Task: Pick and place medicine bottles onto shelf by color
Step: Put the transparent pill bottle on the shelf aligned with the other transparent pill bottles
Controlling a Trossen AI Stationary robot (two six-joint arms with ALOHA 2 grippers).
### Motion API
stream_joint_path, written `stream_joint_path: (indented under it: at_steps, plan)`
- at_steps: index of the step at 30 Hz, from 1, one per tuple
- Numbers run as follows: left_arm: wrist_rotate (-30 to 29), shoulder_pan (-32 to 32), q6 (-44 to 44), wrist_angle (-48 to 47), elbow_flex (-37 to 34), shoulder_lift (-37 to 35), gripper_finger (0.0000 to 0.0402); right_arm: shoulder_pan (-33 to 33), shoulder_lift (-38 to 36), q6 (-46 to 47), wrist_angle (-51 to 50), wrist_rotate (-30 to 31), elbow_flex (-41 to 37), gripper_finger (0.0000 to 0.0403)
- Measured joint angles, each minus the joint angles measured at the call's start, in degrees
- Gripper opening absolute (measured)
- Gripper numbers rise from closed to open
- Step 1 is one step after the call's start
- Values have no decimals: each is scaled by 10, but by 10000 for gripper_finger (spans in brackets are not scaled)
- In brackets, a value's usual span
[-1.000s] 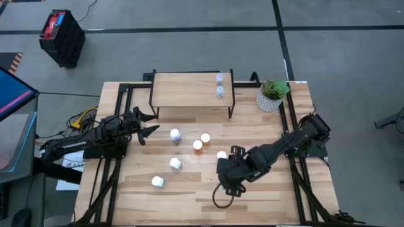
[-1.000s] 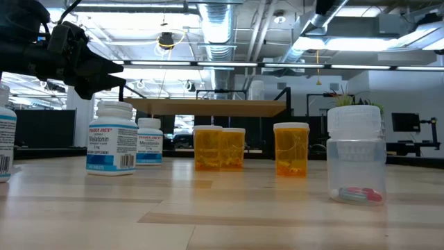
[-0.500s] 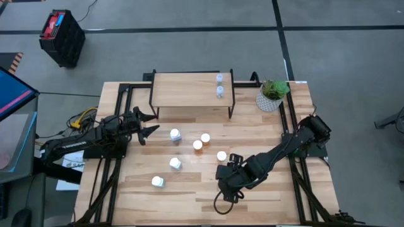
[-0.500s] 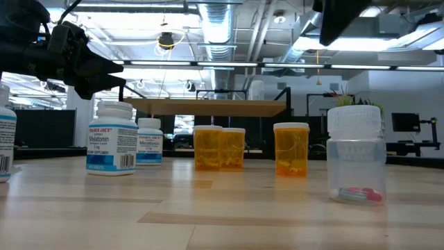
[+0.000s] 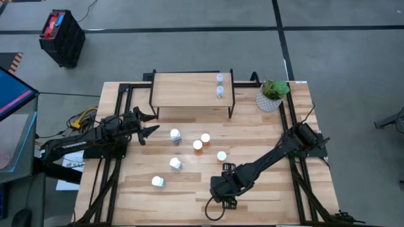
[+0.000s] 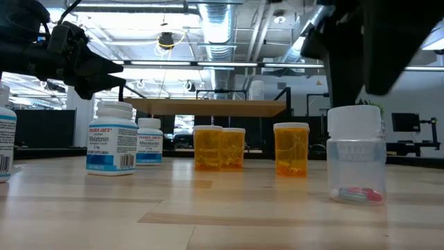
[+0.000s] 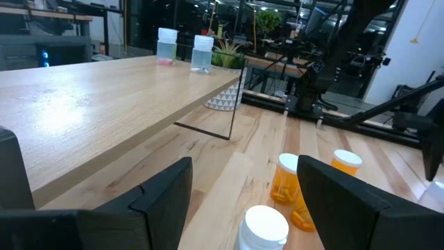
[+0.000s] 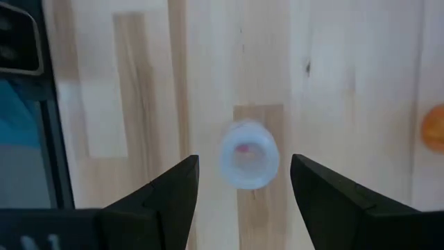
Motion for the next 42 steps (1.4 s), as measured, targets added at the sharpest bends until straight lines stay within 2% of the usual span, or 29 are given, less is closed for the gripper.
stream_joint_path:
  at_steps: [21,33,42]
  plan:
    - [-1,0,0,0,0,0,248,-9,23,44,21,-2,1,244]
    - [-1,0,0,0,0,0,248,-11,23,45,31,-2,1,175]
    - [-1,0,0,0,0,0,248,-17,22,43,40,0,1,141]
